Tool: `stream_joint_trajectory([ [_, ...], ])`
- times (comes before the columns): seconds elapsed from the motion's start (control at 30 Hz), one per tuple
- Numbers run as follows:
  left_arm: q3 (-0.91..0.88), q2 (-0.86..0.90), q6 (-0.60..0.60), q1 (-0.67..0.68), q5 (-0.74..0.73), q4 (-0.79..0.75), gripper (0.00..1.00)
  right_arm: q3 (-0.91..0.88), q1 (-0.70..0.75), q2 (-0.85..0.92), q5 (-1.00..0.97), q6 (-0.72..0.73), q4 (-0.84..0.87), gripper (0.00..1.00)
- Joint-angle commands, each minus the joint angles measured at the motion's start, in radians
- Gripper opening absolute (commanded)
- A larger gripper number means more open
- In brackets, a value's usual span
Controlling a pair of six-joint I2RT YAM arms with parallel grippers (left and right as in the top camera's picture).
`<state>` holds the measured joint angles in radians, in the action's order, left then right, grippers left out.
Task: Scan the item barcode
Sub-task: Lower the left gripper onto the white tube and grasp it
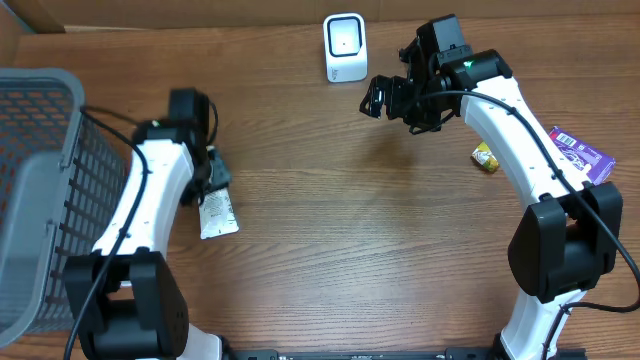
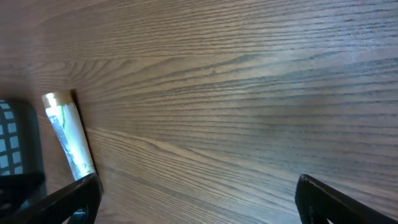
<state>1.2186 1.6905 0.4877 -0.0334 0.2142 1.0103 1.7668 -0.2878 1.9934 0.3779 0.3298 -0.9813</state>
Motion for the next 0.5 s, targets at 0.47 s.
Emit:
stream_joint_trajectory([
  [0.47, -0.284, 0.006, -0.125, -0.024, 0.011, -0.526, 0.55, 0.000, -0.003, -0.003, 0.005, -0.048, -0.005, 1.00],
])
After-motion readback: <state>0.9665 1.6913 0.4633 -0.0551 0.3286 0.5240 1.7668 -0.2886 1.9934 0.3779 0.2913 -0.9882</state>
